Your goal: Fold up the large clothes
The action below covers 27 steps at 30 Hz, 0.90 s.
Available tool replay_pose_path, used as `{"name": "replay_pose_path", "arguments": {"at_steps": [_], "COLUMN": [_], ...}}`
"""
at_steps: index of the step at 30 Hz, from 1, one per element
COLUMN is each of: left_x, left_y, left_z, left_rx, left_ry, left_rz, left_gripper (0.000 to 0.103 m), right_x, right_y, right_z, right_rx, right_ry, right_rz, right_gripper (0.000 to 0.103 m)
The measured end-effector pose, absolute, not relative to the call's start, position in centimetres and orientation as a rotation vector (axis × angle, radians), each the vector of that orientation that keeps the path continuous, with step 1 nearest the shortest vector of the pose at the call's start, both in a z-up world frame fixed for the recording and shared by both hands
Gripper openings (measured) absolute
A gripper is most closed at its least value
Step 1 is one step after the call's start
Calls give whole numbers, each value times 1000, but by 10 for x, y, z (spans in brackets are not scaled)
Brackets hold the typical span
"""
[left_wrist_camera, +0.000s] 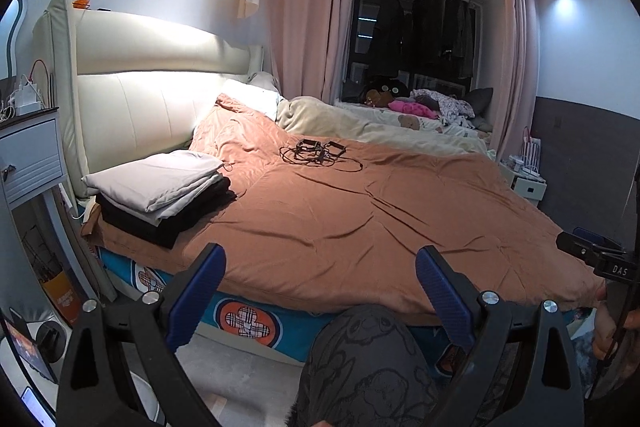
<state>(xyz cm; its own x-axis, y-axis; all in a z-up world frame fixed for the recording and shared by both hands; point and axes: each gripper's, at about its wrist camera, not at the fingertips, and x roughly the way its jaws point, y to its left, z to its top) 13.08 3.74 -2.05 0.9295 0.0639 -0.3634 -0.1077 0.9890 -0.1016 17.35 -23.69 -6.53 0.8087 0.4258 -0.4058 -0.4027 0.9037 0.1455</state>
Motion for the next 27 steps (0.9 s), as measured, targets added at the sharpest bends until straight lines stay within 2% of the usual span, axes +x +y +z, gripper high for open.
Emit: {"name": "replay_pose_path", "arguments": {"at_steps": [7, 10, 27], "left_x": [123, 117, 110], "left_y": [26, 22, 20], "left_z": [-21, -22, -20], "left_rx": [-97, -82, -76], "left_ry": [376, 366, 359], "left_rz": [95, 95, 96], "left_gripper": [98, 102, 102], "right_x": [168, 164, 161], "right_y": [-238, -236, -234], "right_z": [-68, -69, -70], "right_rx": [47, 49, 49], "right_ry": [450, 449, 453], "right_rz": [434, 442, 446], "right_gripper": [103, 103, 103]}}
